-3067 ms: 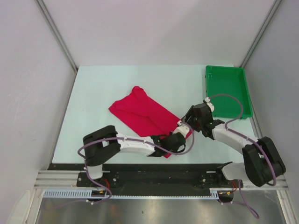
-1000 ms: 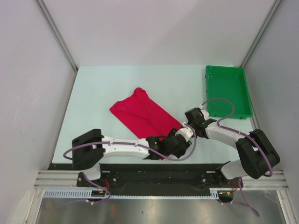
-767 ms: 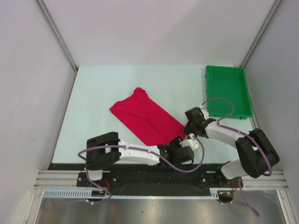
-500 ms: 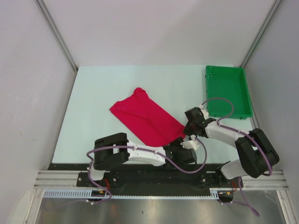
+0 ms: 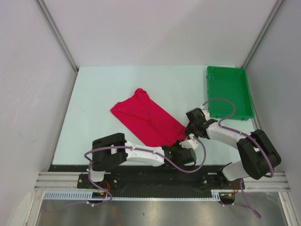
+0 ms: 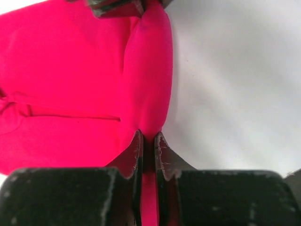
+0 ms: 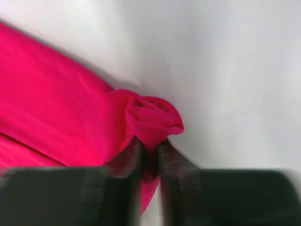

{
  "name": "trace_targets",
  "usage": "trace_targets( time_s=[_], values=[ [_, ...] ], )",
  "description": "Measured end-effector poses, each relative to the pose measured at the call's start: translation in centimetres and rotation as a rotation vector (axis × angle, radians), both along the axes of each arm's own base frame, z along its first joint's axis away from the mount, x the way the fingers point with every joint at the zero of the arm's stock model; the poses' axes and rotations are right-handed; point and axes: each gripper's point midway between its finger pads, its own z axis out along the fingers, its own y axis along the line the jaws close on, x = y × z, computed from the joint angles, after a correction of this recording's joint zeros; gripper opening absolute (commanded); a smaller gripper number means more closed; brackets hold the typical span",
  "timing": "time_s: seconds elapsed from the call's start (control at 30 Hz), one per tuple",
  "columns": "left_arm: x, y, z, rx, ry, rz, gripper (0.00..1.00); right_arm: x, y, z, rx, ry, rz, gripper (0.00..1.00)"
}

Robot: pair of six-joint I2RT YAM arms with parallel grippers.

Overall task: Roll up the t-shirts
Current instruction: Roll the T-shirt to the center of the board.

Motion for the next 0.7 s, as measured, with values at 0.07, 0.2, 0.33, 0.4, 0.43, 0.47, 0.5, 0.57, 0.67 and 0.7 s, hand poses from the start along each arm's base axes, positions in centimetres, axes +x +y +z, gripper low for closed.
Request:
trace_targets(
  time_s=[0.07,0.2,0.33,0.4,0.43,0.47,0.5,0.57,0.67,0.7],
  values=[
    [0.0,0.1,0.2,-0.031,0.026,0.002,0.03,0.1,0.1,0.1,0.004,-0.008,0.008,0.57],
    [0.1,0.5,0.7,-0.151,0.149,0.008,0.03,0.5,0.7,1.1,0.023,-0.054,0.036,0.72],
    [0.8,1.4,1.2,-0.281,0.275,0.044,0.03,0.0,-0.1,1.9,0.011,-0.079,0.033,0.75],
    [1.1,1.7,1.4,-0.357,0.347,0.061,0.03,0.0,-0.2,2.8,0.02,-0.107,0.029,0.75],
    [1.2,1.7,1.4,-0.389,0.379,0.07,0.03,0.1,-0.2,3.3,0.026,-0.123,0.026,0.75],
    [1.2,1.7,1.4,-0.413,0.407,0.077,0.03,0.2,-0.2,3.6,0.03,-0.135,0.024,0.75],
    [1.2,1.7,1.3,-0.444,0.445,0.082,0.03,0.2,-0.3,3.9,0.035,-0.149,0.022,0.75],
    [1.0,1.5,0.8,-0.513,0.528,0.096,0.03,0.0,-0.4,4.1,0.043,-0.164,0.016,0.75],
    [0.8,1.5,0.4,-0.6,0.623,0.12,0.03,-0.6,-0.4,3.8,0.045,-0.163,0.015,0.74],
    [0.9,1.5,0.3,-0.639,0.66,0.131,0.03,-1.0,-0.4,3.6,0.046,-0.162,0.017,0.74]
  ],
)
